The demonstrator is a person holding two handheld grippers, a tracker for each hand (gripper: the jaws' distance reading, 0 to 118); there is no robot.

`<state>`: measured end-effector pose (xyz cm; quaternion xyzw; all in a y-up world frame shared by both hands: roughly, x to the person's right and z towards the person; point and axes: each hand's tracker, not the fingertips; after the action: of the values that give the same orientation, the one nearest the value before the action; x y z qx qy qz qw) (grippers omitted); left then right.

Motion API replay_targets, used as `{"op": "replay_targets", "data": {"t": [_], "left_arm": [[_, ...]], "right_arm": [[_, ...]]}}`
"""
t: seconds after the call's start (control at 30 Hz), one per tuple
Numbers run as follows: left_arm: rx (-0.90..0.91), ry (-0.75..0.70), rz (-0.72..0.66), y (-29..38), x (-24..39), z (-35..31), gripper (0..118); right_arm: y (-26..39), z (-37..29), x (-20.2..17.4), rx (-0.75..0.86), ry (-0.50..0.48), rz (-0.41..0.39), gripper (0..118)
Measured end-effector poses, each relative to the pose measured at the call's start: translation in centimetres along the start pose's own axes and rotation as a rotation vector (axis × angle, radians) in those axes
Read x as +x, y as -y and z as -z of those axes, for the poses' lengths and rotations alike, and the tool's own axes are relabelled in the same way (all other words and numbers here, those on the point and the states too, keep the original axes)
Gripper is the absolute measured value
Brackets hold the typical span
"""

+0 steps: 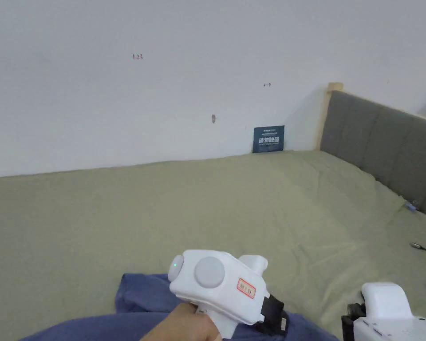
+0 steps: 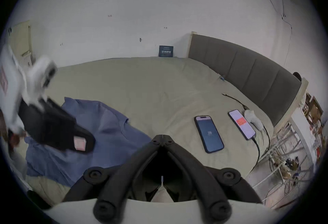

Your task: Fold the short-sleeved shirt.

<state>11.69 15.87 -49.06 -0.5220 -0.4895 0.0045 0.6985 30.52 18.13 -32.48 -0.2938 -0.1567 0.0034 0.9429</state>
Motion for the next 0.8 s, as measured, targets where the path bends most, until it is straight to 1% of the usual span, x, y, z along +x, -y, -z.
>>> {"op": "replay_targets", "data": {"t": [0.07,0.1,0.13,0.17,0.2,0.23,0.27,0.33,0.37,0.4,0.43,0.5,0.53,0.57,0.6,0.67,0.73,0.8], "left_arm": [[0.016,-0.027,0.011,1.0,-0.2,0.6,5],[0.041,-0.076,0.015,1.2,-0.4,0.2,17],[0.056,-0.117,-0.005,1.2,-0.5,-0.7,48],[0.046,-0.141,-0.033,1.2,-0.9,-1.5,95],[0.045,-0.134,-0.052,1.3,-1.5,-3.5,111],[0.085,-0.121,-0.069,1.5,-2.1,-5.9,110],[0.119,-0.121,-0.083,1.9,-2.5,-8.0,106],[0.25,-0.211,-0.111,3.8,-3.7,-13.7,104],[0.3,-0.259,-0.137,4.9,-4.0,-16.6,101],[0.364,-0.298,-0.168,6.6,-4.7,-19.4,93],[0.421,-0.331,-0.199,8.4,-5.3,-21.7,79],[0.517,-0.444,-0.264,12.4,-6.0,-25.7,19],[0.544,-0.522,-0.289,14.7,-6.5,-27.4,0],[0.579,-0.606,-0.317,16.7,-6.8,-28.5,0],[0.574,-0.642,-0.34,18.8,-7.2,-30.0,0],[0.531,-0.633,-0.399,22.1,-7.6,-31.0,0],[0.52,-0.694,-0.449,25.1,-8.0,-31.7,0],[0.473,-0.722,-0.48,26.3,-9.0,-30.9,0]], "right_arm": [[0.2,0.0,-0.2,-0.01,0.001,0.01,0],[0.2,0.0,-0.2,-0.009,-0.01,0.017,0],[0.2,0.0,-0.4,-0.012,-0.015,0.02,0],[0.1,-0.1,-0.6,-0.012,-0.021,0.02,0],[0.0,-0.4,-0.9,-0.006,-0.035,0.018,0],[-0.1,-0.6,-1.1,0.0,-0.046,0.014,0],[-0.3,-0.7,-1.4,0.005,-0.055,0.009,0],[-0.6,-0.9,-2.0,0.017,-0.076,-0.01,0],[-0.8,-1.0,-2.3,0.021,-0.086,-0.017,0],[-1.0,-1.0,-2.7,0.022,-0.098,-0.021,0],[-1.2,-1.0,-3.0,0.025,-0.112,-0.022,0],[-1.4,-1.2,-3.9,0.031,-0.138,-0.038,0],[-1.4,-1.2,-4.3,0.035,-0.15,-0.047,0],[-1.4,-1.2,-4.7,0.035,-0.155,-0.05,0],[-1.5,-1.3,-5.1,0.034,-0.164,-0.052,0],[-1.4,-1.0,-5.9,0.024,-0.186,-0.061,0],[-1.2,-0.7,-6.6,0.013,-0.198,-0.075,0],[-1.1,-0.4,-7.1,0.0,-0.208,-0.084,0]]}}
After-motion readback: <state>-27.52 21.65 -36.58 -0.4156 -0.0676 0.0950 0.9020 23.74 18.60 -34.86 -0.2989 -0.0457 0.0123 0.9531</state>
